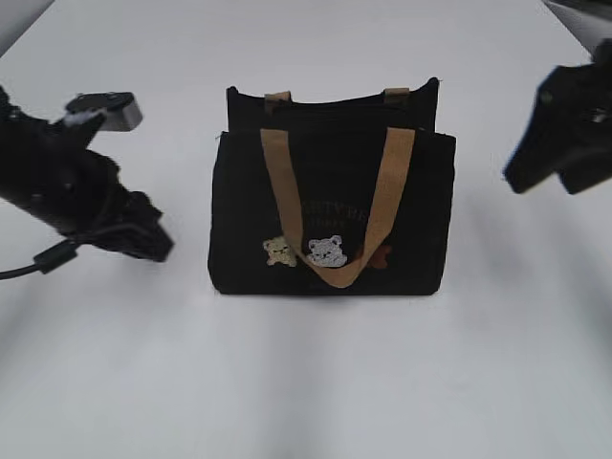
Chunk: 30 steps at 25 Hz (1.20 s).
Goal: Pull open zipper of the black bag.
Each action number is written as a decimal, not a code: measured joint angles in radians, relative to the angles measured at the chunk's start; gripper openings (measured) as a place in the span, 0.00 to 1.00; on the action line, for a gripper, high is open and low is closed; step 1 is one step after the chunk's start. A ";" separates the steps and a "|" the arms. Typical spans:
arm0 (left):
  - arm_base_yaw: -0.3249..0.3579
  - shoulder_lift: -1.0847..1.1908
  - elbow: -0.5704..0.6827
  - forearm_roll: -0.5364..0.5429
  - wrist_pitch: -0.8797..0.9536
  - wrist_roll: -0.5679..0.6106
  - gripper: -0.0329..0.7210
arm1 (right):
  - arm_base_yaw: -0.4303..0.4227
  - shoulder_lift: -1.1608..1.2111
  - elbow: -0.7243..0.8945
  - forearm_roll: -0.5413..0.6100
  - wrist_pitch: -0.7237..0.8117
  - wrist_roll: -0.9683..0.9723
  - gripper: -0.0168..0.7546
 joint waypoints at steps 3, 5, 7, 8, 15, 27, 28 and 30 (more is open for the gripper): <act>0.001 -0.117 0.000 0.446 0.094 -0.487 0.31 | 0.000 -0.174 0.129 -0.159 -0.001 0.100 0.67; 0.001 -0.232 0.003 0.539 0.170 -0.606 0.29 | -0.001 -0.311 0.234 -0.202 -0.003 0.105 0.66; 0.001 -0.374 0.024 0.545 0.224 -0.680 0.28 | -0.001 -0.460 0.341 -0.221 -0.003 0.103 0.66; 0.001 -0.463 0.038 0.545 0.243 -0.705 0.28 | -0.001 -0.545 0.397 -0.227 -0.003 0.103 0.66; 0.001 -1.097 0.135 0.607 0.408 -0.815 0.28 | -0.001 -1.122 0.656 -0.244 0.021 0.105 0.66; 0.001 -1.701 0.419 0.762 0.461 -0.856 0.28 | -0.001 -1.527 0.752 -0.290 -0.070 0.106 0.65; 0.001 -1.701 0.420 0.762 0.455 -0.856 0.28 | -0.001 -1.528 0.753 -0.290 -0.070 0.106 0.65; 0.001 -1.697 0.420 0.762 0.445 -0.856 0.28 | -0.001 -1.529 0.753 -0.291 -0.072 0.107 0.65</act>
